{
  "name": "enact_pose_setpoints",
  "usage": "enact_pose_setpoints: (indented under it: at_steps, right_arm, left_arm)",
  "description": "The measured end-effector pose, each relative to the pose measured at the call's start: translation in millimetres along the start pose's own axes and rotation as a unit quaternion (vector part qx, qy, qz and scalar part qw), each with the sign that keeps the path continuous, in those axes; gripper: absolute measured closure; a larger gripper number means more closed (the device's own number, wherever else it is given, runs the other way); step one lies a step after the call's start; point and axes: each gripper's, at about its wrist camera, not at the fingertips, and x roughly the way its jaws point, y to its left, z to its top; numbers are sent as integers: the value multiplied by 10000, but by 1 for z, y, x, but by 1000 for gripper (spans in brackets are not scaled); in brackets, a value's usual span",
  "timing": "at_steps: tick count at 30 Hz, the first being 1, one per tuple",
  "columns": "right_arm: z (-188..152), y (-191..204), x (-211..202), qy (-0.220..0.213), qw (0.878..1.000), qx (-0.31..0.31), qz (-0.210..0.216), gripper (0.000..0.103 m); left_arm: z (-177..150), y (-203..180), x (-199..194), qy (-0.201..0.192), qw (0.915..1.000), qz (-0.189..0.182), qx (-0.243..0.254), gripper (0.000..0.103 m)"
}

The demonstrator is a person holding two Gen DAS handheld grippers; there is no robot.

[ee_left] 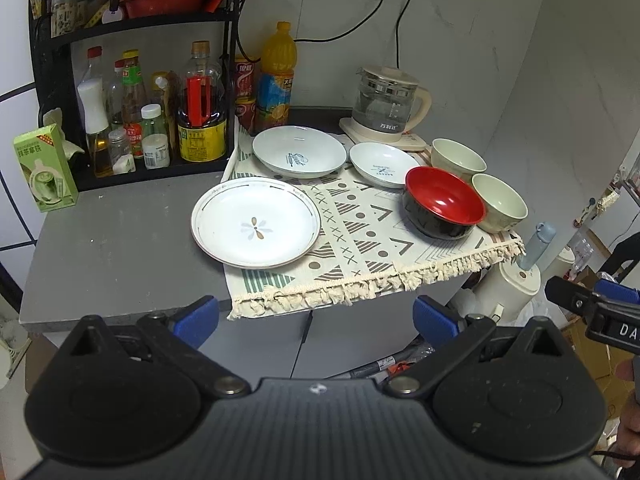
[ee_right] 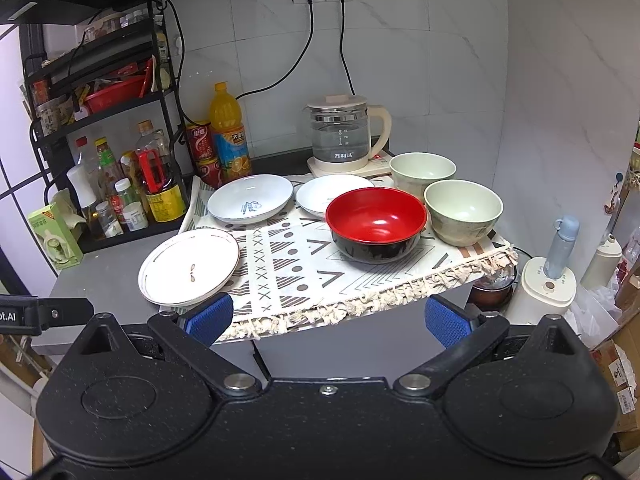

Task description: Organize plates and bowls

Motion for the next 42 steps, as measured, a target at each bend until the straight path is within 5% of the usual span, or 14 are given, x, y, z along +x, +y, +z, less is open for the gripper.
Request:
enact_pose_setpoints:
  at_steps: [42]
  right_arm:
    - [-2,7,1,17,10000,-87,-13,0]
  left_arm:
    - [3,5,-4,-26,9999,78,-152,1]
